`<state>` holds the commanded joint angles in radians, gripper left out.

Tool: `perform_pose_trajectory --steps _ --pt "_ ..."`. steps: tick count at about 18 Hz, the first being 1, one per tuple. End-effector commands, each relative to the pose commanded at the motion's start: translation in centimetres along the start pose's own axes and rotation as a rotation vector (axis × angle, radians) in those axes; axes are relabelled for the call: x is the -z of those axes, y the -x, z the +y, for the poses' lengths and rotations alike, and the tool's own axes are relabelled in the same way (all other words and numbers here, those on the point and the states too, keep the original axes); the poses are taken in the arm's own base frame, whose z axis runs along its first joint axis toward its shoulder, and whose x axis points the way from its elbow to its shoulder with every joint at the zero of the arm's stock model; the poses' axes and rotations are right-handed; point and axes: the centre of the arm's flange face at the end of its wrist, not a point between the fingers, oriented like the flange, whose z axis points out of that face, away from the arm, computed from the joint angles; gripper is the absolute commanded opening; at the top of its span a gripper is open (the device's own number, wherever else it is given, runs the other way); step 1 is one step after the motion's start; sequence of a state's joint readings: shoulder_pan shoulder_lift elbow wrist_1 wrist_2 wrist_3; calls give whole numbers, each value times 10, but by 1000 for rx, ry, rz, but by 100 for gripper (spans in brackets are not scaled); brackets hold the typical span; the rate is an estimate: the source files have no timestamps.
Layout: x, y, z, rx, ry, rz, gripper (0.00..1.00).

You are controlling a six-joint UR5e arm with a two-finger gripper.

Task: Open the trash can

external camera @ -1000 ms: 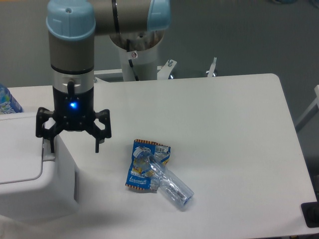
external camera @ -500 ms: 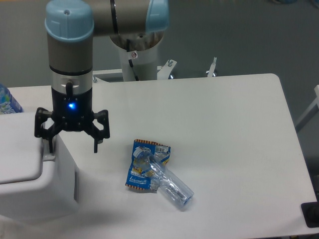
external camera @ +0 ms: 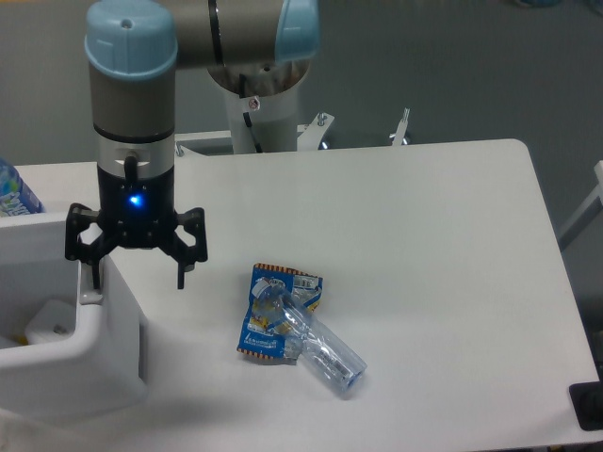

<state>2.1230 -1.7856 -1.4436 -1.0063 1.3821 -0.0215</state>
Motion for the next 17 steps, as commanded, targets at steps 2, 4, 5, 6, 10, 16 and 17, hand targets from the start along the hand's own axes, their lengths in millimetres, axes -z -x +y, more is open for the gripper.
perform_pose_trajectory --steps 2,4,5,6,10,16,17 --pt "5 5 -4 -6 -11 -7 100" --pt "11 21 -8 3 -22 -41 100" --pt "19 37 -10 12 -28 -76 100" --pt "25 51 -12 17 -33 -102 100" --pt "33 93 11 -55 96 -257 100" --pt "56 144 37 -218 246 -270 100" --pt "58 148 41 -221 250 -275 100"
